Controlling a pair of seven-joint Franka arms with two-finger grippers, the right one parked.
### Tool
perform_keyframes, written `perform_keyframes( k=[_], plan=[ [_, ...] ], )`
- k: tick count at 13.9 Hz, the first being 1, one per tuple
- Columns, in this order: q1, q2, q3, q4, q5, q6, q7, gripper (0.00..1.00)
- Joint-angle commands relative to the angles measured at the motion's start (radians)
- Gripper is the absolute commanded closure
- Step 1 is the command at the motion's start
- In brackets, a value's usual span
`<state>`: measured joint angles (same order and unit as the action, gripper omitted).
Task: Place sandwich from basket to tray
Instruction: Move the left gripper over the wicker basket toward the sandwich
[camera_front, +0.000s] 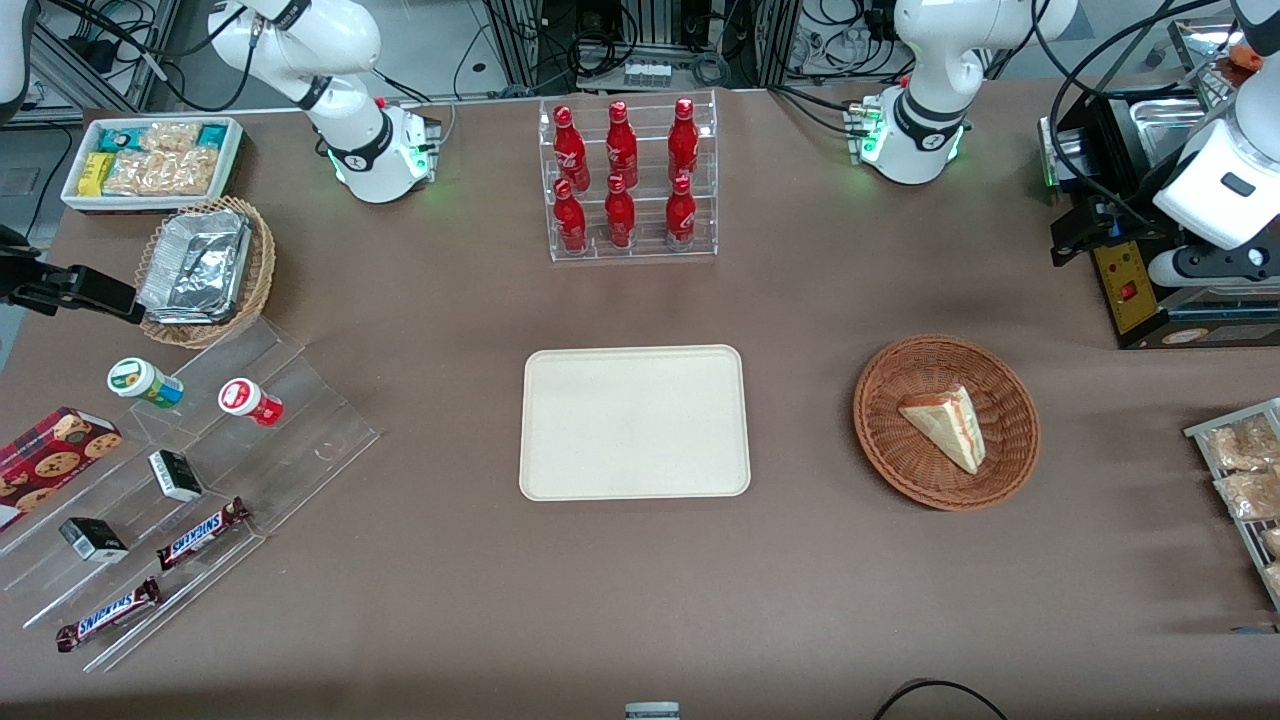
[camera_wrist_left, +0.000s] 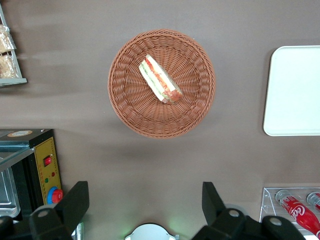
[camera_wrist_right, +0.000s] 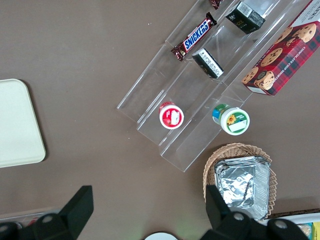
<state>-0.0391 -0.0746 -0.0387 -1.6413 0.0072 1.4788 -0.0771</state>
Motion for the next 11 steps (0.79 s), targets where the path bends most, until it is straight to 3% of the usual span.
perform_keyframes(
  k=[1, 4, 6, 11],
  plan=[
    [0.004, -0.002, -0.006, -0.003, -0.004, 0.012, 0.002, 0.00],
    [0.005, 0.012, 0.000, -0.122, 0.010, 0.128, -0.004, 0.00],
    [0.005, 0.015, 0.002, -0.243, 0.013, 0.306, -0.044, 0.00],
    [0.005, 0.097, 0.000, -0.391, 0.017, 0.583, -0.332, 0.00]
  ],
)
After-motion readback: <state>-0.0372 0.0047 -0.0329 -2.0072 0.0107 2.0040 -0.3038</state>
